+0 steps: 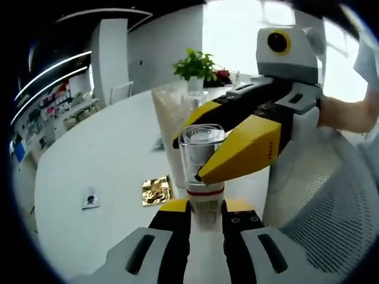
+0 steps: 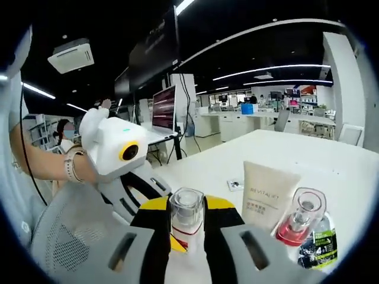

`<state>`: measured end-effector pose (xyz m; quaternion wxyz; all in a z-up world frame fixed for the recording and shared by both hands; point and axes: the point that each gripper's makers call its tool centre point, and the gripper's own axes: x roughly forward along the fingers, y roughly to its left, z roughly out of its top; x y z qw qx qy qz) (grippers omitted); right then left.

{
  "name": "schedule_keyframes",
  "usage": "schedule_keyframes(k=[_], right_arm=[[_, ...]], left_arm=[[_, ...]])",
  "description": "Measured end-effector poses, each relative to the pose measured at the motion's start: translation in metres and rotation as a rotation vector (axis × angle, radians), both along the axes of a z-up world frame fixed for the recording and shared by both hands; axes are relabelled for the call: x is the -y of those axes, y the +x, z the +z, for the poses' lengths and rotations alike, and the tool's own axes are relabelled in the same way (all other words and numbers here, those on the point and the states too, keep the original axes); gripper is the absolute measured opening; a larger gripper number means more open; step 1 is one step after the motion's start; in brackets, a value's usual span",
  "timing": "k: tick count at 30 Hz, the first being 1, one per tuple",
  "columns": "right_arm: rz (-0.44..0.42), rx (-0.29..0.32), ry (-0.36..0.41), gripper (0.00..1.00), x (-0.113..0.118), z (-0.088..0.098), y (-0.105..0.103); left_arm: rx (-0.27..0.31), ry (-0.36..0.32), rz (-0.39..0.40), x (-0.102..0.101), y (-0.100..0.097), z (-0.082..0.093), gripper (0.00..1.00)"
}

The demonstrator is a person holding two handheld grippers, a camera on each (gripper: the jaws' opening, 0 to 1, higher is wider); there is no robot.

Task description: Arrange the skincare products in the storage area until every visible bottle or jar stands upright without overlapping.

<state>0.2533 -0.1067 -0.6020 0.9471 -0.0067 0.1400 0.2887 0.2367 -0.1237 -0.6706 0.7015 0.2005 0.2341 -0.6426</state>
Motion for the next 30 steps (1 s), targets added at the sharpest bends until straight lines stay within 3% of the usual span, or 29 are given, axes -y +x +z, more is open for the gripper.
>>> schedule_keyframes(k=[2,11,14,19,30], right_arm=[[-0.004,-0.012,-0.01,0.19,0.0,-0.006,0.001],[-0.021,-0.071,-0.057,0.19,0.005,-0.029,0.003],[-0.016,-0.084,-0.078,0.2,0.005,-0.034,0.003],[-0.016,-0.098,-0.096,0.2,0.004,-0.039,0.003],[-0.004,-0.088,-0.088,0.22,0.0,-0.037,0.002]], left_arm=[[-0.021,0.021,0.002,0.0,0.0,-0.006,0.16],[0.008,0.089,-0.006,-0.001,0.005,-0.029,0.16],[0.006,0.083,-0.001,0.0,0.006,-0.035,0.16],[-0.002,0.081,0.0,-0.001,0.005,-0.038,0.16],[0.037,0.072,-0.027,0.001,0.006,-0.037,0.22]])
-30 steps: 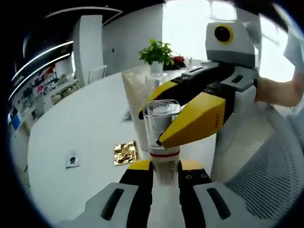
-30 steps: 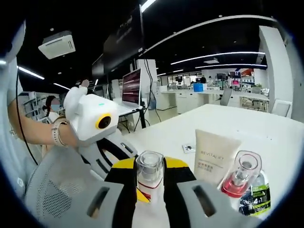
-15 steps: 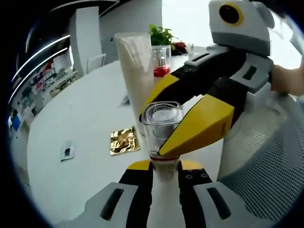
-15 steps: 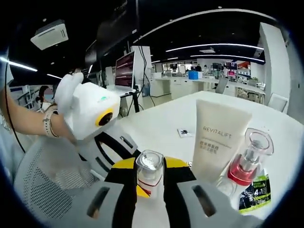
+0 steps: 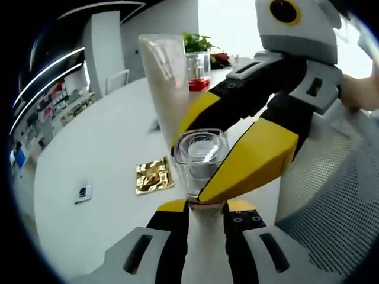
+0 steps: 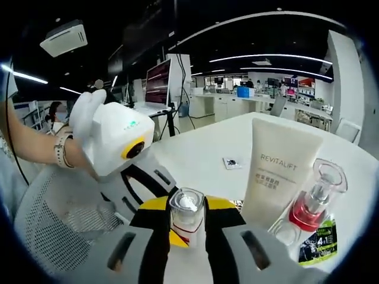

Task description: Arrange the skincare products in the storage area until every visible bottle or jar stands upright without overlapping.

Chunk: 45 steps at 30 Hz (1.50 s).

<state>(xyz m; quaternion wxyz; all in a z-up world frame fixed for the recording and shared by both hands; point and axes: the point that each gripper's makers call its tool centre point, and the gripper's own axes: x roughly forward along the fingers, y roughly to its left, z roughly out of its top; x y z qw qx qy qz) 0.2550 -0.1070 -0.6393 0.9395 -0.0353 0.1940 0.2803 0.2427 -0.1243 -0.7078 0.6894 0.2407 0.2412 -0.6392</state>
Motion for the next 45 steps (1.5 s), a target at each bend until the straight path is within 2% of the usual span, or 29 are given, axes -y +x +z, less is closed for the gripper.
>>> schedule_keyframes(k=[3,11,18,22,26,29,35,39,43,45], right_arm=[[0.002,-0.006,-0.002,0.22,0.0,0.0,-0.003],[-0.014,-0.018,0.007,0.25,0.009,0.007,-0.012],[-0.023,-0.007,-0.037,0.23,0.022,0.013,-0.028],[-0.029,-0.018,-0.041,0.23,0.03,0.015,-0.04],[-0.042,-0.035,-0.086,0.22,0.041,0.011,-0.052],[-0.053,-0.047,-0.107,0.22,0.049,0.008,-0.057],[-0.122,-0.091,-0.107,0.21,0.076,-0.002,-0.059],[-0.146,-0.118,-0.1,0.21,0.086,-0.006,-0.058],[-0.158,-0.135,-0.108,0.21,0.09,-0.01,-0.056],[-0.163,-0.138,-0.107,0.21,0.092,-0.011,-0.055]], left_arm=[[0.019,-0.003,-0.015,0.0,-0.001,0.002,0.28],[0.032,0.017,0.01,-0.009,0.004,0.003,0.33],[0.053,0.049,0.011,-0.016,0.009,0.003,0.32],[0.057,0.073,0.018,-0.022,0.01,0.0,0.31],[0.053,0.082,0.052,-0.028,0.016,0.0,0.3],[0.025,0.114,0.103,-0.035,0.018,-0.002,0.26],[-0.043,0.166,0.089,-0.04,-0.002,-0.007,0.22],[-0.086,0.168,0.099,-0.037,-0.013,-0.006,0.2],[-0.151,0.143,0.121,-0.029,-0.021,-0.003,0.17],[-0.164,0.134,0.121,-0.025,-0.023,-0.003,0.16]])
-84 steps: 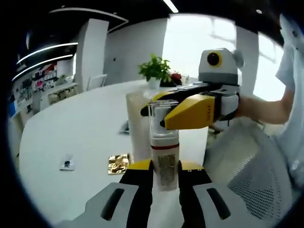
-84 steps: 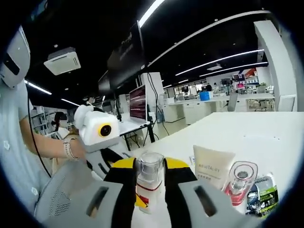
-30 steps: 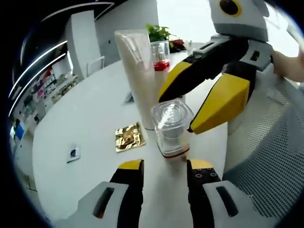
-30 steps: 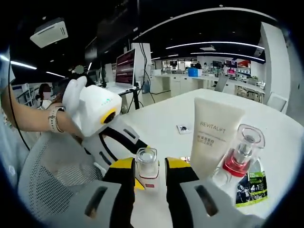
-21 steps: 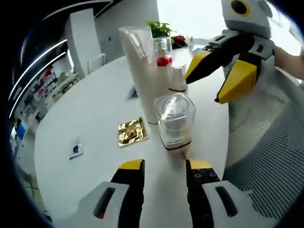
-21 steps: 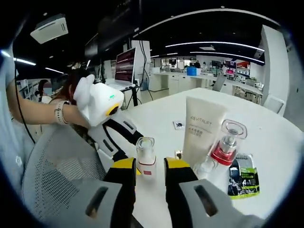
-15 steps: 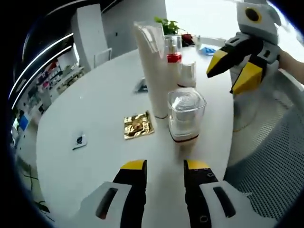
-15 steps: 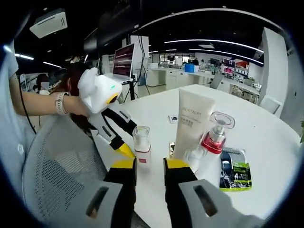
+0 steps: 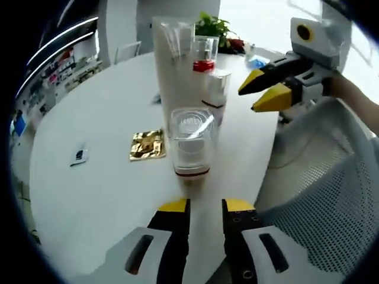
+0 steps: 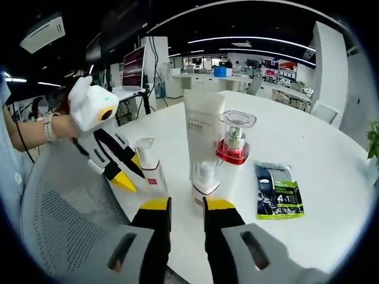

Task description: Arrange the skincare products in the storage area until every visible bottle or jar stands upright without overlapping.

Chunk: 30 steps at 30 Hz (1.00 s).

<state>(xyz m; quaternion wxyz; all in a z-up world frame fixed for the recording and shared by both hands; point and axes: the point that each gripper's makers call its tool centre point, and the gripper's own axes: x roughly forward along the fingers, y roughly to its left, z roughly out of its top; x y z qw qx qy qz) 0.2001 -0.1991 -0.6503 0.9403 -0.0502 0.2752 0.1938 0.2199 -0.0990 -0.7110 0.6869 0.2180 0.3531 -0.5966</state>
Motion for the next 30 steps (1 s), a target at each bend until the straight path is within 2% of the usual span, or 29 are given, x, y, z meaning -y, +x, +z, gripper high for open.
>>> schedule_keyframes(k=[8,16,30], right_arm=[[-0.001,-0.026,-0.003,0.2,0.003,-0.007,0.003],[-0.01,-0.049,0.008,0.2,0.006,-0.015,0.005],[0.029,-0.099,-0.021,0.18,0.011,-0.025,0.016]], left_arm=[[0.005,-0.004,-0.008,0.009,-0.001,-0.004,0.23],[0.022,-0.002,0.032,0.02,0.013,-0.008,0.18],[0.038,-0.018,0.034,0.04,0.023,-0.009,0.11]])
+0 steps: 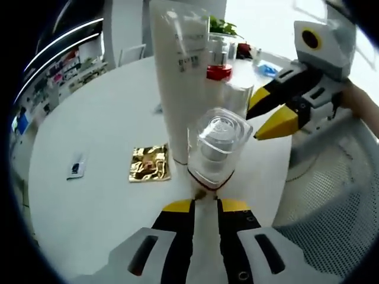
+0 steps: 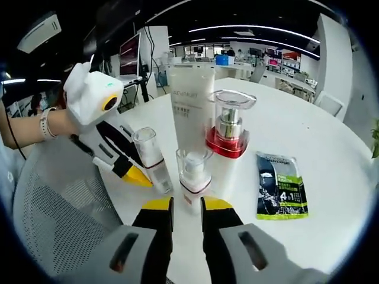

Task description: Arrange the skincare products in the storage area until every visible bottle or jar stands upright without overlapping.

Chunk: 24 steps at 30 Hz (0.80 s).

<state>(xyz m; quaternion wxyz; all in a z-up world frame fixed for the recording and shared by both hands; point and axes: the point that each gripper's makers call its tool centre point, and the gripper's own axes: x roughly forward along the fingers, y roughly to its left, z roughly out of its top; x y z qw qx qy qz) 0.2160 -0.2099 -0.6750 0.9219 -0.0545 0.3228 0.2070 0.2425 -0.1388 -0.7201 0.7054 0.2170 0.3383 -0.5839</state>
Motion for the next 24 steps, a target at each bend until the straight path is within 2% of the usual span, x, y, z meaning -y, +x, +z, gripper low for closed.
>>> schedule_keyframes(k=[14,24], right_arm=[[0.01,-0.046,-0.011,0.17,0.002,-0.013,0.006],[0.007,-0.043,-0.014,0.15,0.004,-0.015,0.011]], left_arm=[[-0.001,-0.006,-0.006,0.017,0.001,0.0,0.09],[-0.004,-0.023,0.011,0.028,-0.001,0.0,0.08]])
